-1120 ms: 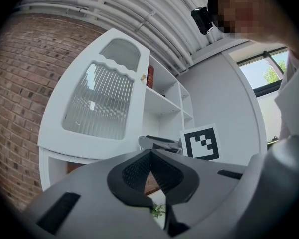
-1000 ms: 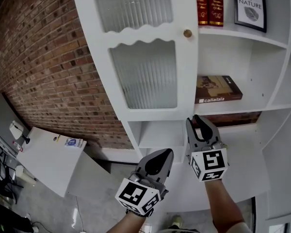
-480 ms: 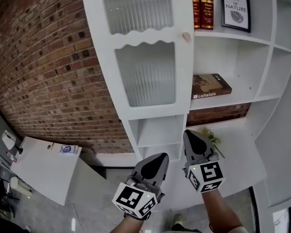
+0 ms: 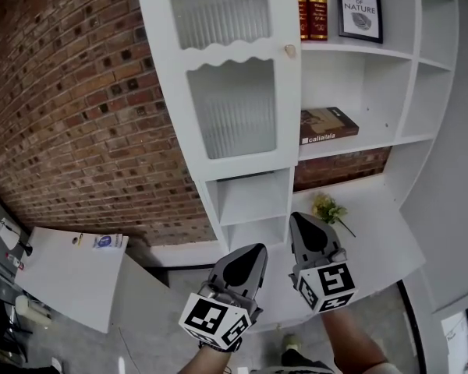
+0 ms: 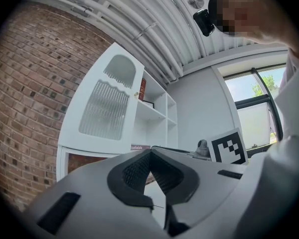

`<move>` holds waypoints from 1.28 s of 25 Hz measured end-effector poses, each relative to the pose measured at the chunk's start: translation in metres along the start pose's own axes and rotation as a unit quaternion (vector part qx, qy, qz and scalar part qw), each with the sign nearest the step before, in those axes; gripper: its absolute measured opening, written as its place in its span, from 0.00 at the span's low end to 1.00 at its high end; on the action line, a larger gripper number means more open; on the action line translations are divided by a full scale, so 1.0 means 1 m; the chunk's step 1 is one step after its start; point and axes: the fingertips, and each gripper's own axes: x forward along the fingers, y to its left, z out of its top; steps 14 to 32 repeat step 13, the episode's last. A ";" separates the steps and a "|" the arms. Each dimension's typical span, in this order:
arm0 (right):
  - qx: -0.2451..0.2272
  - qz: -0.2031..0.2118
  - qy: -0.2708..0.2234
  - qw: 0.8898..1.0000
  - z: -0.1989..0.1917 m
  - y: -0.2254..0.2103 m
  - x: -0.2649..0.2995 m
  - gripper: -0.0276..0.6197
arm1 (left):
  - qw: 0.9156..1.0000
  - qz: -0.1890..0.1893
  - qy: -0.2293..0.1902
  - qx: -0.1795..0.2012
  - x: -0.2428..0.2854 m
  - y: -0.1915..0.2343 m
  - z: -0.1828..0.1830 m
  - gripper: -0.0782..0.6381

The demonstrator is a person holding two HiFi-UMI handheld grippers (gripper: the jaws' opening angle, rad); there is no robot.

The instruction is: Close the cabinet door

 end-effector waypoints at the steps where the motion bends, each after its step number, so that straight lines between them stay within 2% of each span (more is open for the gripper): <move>1: 0.000 0.000 0.000 1.000 0.001 0.003 -0.003 0.07 | 1.000 -0.001 0.000 0.000 -0.003 -0.001 0.001 0.12; 13: 0.006 0.008 0.005 1.000 0.004 0.041 -0.040 0.07 | 1.000 0.005 -0.005 0.001 -0.042 -0.017 0.006 0.12; 32: 0.006 0.008 0.005 1.000 0.004 0.041 -0.040 0.07 | 1.000 0.005 -0.005 0.001 -0.042 -0.017 0.006 0.12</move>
